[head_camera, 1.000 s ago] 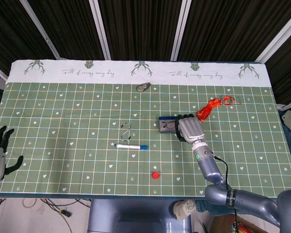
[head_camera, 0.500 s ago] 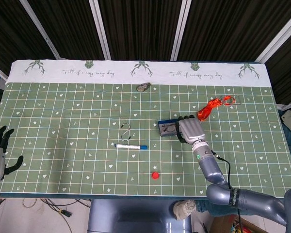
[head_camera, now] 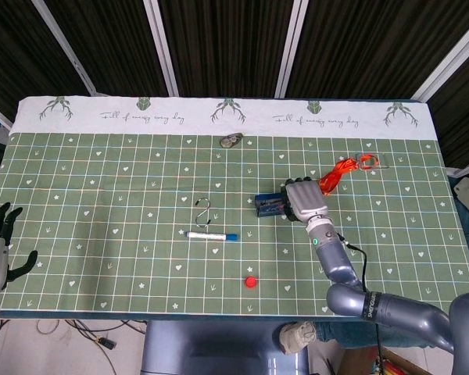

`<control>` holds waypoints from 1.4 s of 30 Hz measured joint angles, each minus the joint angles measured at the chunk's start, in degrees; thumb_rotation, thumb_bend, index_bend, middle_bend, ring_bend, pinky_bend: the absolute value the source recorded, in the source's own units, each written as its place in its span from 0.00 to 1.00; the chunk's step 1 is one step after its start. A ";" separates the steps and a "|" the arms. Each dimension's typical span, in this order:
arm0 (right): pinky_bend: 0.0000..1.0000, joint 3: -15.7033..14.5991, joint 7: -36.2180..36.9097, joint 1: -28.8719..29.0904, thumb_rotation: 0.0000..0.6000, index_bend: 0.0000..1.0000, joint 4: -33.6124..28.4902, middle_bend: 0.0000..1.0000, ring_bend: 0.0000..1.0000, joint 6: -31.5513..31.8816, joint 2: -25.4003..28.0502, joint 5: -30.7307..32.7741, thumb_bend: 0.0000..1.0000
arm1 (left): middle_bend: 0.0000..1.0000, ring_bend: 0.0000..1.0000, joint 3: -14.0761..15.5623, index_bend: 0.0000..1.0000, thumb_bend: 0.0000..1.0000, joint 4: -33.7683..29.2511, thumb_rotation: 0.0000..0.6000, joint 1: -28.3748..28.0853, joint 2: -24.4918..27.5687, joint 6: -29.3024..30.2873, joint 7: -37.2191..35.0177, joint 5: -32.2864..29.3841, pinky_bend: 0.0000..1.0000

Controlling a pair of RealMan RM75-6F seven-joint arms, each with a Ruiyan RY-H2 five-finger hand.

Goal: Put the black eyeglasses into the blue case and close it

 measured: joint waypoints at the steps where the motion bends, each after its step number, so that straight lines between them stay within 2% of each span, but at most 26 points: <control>1: 0.25 0.16 0.08 0.32 1.00 0.71 0.63 0.32 0.31 -0.20 -0.21 0.24 0.55 | 0.00 0.00 0.00 0.09 0.31 -0.01 1.00 0.02 0.00 0.02 -0.04 0.01 0.00; 25: 0.25 0.09 -1.49 6.48 1.00 0.70 8.77 0.31 0.31 -4.86 -3.03 7.22 0.55 | 0.00 0.00 -0.01 0.09 0.31 -0.11 1.00 0.05 0.17 -0.10 -0.39 0.00 0.00; 30: 0.25 0.29 -0.99 7.20 1.00 0.53 9.70 0.30 0.30 -5.74 -3.43 8.15 0.55 | 0.00 0.00 0.00 0.09 0.31 -0.15 1.00 0.03 0.21 -0.13 -0.40 0.02 0.00; 34: 0.24 0.33 -0.72 8.00 1.00 0.45 11.12 0.29 0.29 -7.00 -3.90 9.53 0.55 | 0.00 0.00 0.02 0.09 0.31 -0.16 1.00 0.04 0.27 -0.17 -0.44 0.05 0.00; 37: 0.24 0.16 -0.71 8.55 1.00 0.32 11.94 0.27 0.29 -8.09 -4.20 10.36 0.54 | 0.00 0.00 0.02 0.09 0.31 -0.14 1.00 0.02 0.30 -0.19 -0.51 0.10 0.00; 39: 0.24 0.08 -0.68 8.93 1.00 0.20 12.46 0.26 0.28 -8.86 -4.35 11.10 0.55 | 0.00 0.00 0.04 0.09 0.31 -0.12 1.00 0.01 0.33 -0.23 -0.50 0.11 0.00; 42: 0.24 -0.08 -0.71 9.67 1.00 0.12 13.67 0.25 0.28 -9.43 -4.84 11.96 0.54 | 0.00 0.00 0.04 0.09 0.31 -0.08 1.00 0.00 0.35 -0.26 -0.58 0.12 0.00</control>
